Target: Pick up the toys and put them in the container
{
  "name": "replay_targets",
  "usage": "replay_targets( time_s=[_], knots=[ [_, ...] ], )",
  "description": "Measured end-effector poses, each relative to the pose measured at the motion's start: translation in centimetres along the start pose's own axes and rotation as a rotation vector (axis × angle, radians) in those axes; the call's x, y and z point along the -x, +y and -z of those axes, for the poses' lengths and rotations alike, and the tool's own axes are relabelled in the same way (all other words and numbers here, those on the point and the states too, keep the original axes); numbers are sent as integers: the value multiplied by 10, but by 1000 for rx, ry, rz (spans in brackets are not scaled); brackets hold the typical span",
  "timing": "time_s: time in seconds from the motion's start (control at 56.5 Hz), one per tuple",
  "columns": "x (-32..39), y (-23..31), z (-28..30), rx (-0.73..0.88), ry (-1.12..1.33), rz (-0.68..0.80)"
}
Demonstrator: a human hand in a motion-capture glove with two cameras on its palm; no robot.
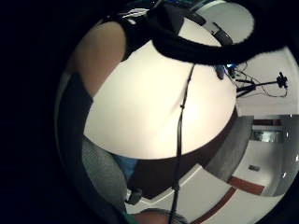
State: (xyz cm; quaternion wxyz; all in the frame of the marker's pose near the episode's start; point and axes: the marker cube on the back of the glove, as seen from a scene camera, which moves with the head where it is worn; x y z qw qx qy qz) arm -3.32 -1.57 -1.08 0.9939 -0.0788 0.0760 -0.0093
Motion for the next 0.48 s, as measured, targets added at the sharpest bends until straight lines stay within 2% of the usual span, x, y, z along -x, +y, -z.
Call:
replay_targets(
  time_s=[0.478],
  knots=[
    [-8,-3,-10,-15,-12,9]
  ],
)
